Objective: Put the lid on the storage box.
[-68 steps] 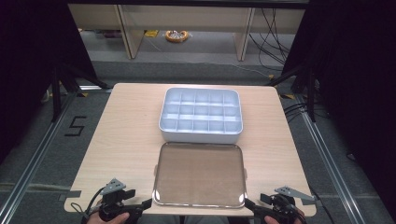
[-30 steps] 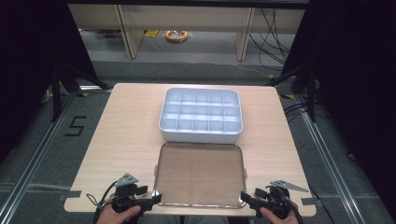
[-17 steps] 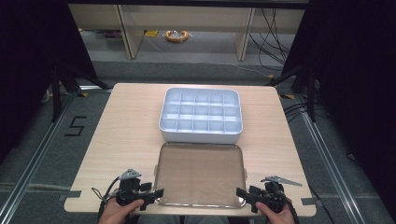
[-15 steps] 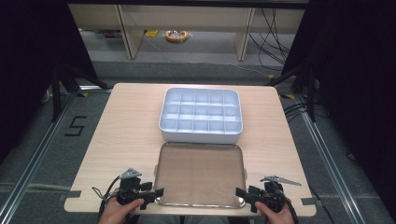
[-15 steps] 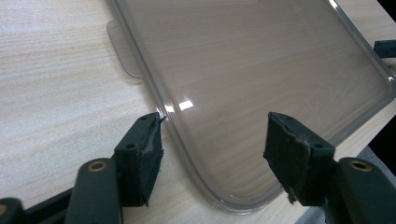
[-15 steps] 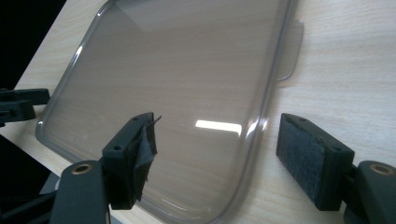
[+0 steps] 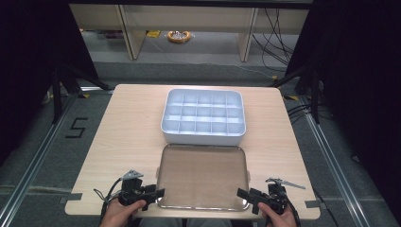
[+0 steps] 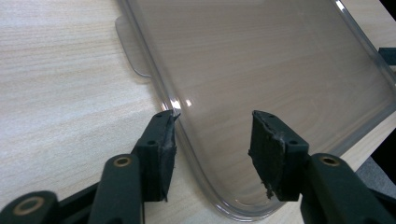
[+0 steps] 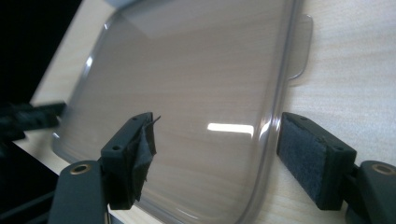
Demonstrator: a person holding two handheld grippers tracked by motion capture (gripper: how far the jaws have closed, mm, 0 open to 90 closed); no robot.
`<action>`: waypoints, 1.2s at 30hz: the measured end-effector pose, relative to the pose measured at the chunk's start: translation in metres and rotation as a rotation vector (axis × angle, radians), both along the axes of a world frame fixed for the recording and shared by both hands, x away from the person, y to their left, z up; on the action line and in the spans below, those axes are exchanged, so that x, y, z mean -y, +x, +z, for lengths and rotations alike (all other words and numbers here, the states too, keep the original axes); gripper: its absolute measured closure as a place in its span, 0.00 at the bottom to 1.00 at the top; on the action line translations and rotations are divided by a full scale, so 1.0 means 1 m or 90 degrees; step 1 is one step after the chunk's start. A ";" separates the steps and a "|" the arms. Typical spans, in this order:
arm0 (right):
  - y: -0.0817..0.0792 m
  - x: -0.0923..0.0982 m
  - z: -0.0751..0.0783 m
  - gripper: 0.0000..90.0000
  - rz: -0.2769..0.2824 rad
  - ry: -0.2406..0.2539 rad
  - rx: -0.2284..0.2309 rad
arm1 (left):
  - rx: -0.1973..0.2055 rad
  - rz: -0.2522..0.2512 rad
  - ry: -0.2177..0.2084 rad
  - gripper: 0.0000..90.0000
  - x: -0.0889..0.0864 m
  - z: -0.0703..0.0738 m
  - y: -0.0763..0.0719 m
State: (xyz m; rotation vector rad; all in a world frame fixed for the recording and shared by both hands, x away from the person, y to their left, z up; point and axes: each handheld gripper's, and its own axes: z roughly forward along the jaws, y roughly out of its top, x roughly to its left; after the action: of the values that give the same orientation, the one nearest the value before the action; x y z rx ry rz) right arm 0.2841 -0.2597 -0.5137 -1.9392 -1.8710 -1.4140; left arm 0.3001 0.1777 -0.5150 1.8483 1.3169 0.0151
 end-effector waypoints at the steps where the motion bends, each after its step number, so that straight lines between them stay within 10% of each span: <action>1: 0.000 0.000 0.000 0.35 0.000 0.000 0.000 | 0.002 0.000 0.003 0.57 0.000 0.000 0.000; 3: -0.002 0.006 -0.001 0.41 -0.017 0.052 -0.030 | 0.003 -0.015 0.019 0.61 -0.003 0.000 0.000; 10: -0.005 0.006 -0.003 0.56 -0.016 0.060 -0.045 | 0.020 -0.021 0.033 0.65 -0.003 -0.001 -0.001; 15: -0.006 0.014 -0.003 0.71 0.016 0.015 0.028 | 0.026 -0.012 0.031 0.64 -0.001 -0.001 -0.002; 26: -0.013 0.013 -0.004 0.76 0.015 0.077 -0.012 | 0.031 -0.008 0.040 0.62 -0.006 0.000 -0.002; 30: -0.012 0.016 -0.008 0.77 0.025 0.077 0.028 | 0.033 -0.020 0.056 0.62 -0.008 0.000 -0.003; 31: -0.015 0.015 -0.003 0.77 0.015 0.099 -0.012 | 0.033 -0.019 0.057 0.62 -0.008 0.000 -0.003; 35: -0.017 0.015 -0.001 0.80 0.012 0.114 -0.019 | 0.032 -0.013 0.056 0.61 -0.008 0.000 -0.002; 36: -0.017 0.015 -0.002 0.81 0.032 0.084 0.031 | 0.032 -0.013 0.055 0.60 -0.008 0.000 -0.002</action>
State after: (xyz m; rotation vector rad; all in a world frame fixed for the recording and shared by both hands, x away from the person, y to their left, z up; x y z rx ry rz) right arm 0.2676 -0.2752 -0.5158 -1.7999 -1.7839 -1.5408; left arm 0.2979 0.1855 -0.5153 1.9213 1.2811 0.1083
